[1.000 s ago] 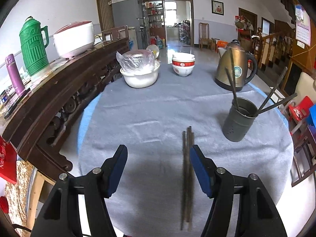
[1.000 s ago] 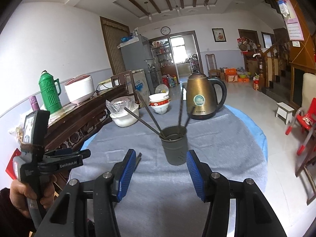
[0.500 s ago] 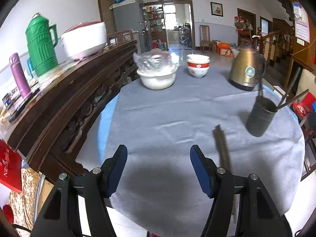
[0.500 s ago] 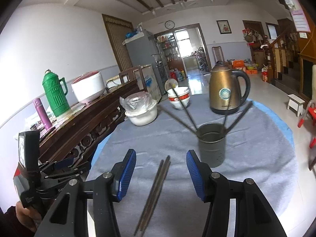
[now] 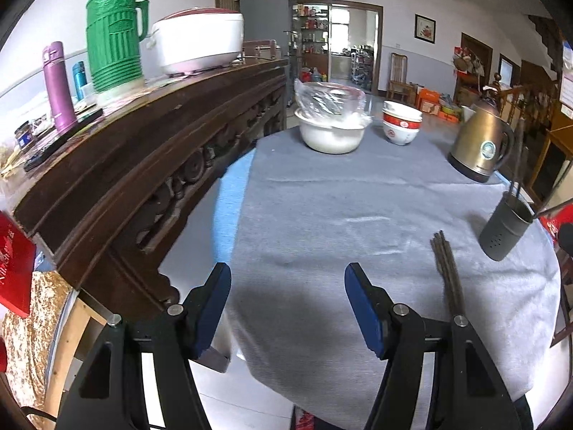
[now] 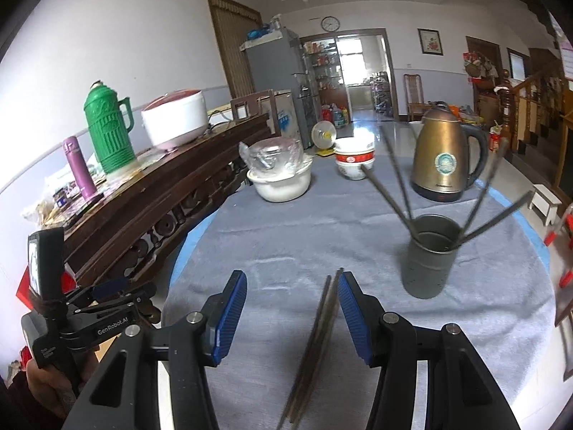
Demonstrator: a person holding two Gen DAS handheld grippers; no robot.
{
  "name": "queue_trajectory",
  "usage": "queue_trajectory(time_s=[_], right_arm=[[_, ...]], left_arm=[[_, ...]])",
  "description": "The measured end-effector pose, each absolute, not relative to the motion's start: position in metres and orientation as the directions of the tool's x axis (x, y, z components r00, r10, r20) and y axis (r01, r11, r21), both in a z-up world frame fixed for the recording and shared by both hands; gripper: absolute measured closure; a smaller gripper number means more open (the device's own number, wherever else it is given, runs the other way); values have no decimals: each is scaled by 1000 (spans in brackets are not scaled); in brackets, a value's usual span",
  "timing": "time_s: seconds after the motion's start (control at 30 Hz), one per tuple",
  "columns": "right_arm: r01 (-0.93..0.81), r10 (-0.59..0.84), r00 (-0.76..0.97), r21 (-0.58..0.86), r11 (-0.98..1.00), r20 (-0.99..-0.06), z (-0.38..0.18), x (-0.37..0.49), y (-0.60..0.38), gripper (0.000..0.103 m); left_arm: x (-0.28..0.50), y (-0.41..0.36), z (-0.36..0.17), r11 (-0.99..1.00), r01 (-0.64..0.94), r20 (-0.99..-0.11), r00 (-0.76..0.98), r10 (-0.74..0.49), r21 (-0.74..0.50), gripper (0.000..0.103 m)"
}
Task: Organize utensils
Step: 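Bring both open grippers over the dark chopsticks lying on the cloth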
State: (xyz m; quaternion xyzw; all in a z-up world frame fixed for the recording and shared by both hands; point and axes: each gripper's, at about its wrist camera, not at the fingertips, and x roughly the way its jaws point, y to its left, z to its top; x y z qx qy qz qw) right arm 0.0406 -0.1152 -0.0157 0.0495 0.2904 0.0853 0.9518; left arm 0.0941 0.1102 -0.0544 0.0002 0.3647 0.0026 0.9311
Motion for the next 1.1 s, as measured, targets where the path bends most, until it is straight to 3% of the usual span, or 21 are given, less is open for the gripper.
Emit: queue_trajectory(time_s=[0.47,1.1], right_arm=[[-140,200,801,149,979,-565,-29,76,-113,46],[33,132,781,252,967,-610,-63,70,-203,46]], left_arm=[[108,96,-34,997,69,-666,745,-42,15,36],[142,-6,-59,974,221,-769,613,-179,-50,36]])
